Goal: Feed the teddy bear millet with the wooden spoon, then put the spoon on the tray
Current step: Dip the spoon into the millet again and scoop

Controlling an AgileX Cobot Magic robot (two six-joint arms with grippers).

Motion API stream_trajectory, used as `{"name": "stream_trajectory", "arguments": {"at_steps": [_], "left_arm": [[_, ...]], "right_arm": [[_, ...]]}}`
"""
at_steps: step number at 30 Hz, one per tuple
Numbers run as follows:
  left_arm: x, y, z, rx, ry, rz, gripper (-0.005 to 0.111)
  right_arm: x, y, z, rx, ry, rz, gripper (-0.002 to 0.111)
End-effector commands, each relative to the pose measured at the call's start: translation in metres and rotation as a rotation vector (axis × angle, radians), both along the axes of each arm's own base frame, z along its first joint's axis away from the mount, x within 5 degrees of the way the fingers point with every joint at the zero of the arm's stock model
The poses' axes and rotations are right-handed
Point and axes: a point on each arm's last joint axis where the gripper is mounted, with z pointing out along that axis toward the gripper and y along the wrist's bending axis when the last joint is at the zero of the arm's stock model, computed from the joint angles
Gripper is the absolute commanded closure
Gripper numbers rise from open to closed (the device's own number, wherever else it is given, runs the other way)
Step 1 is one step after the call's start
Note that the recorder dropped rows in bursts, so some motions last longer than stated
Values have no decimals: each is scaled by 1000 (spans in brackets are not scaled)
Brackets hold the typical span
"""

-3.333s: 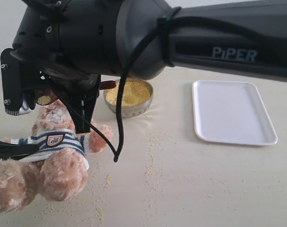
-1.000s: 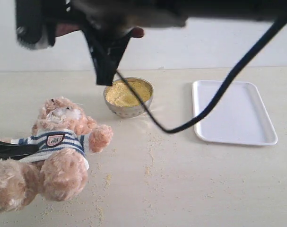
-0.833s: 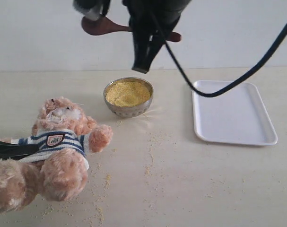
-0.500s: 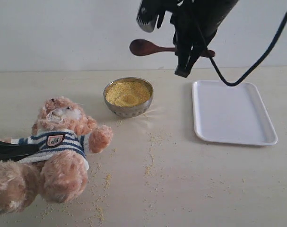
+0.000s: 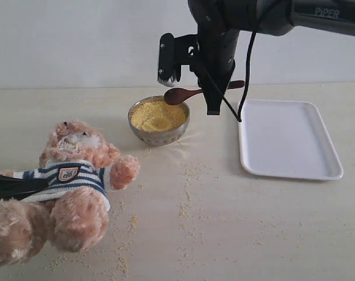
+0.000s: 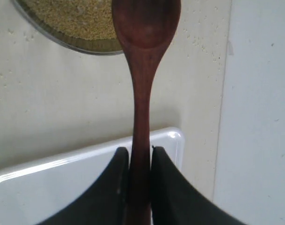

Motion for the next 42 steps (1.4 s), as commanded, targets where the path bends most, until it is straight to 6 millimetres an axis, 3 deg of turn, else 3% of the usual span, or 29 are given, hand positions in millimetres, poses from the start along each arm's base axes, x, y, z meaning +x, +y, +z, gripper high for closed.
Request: {"name": "stream_trajectory", "arguments": {"at_steps": [1, 10, 18, 33, 42], "left_arm": [[2, -1, 4, -31, -28, -4, 102], [2, -1, 4, -31, -28, -4, 102], [2, -1, 4, -31, -28, -4, 102], [2, -1, 4, -31, -28, -4, 102], [2, -1, 4, -31, -28, -4, 102]], "right_arm": [[5, 4, 1, -20, -63, 41, 109], [8, 21, -17, -52, -109, 102, 109], [11, 19, -28, -101, -96, 95, 109], [10, 21, -29, -76, -94, 97, 109], [11, 21, -46, -70, -44, 53, 109]]}}
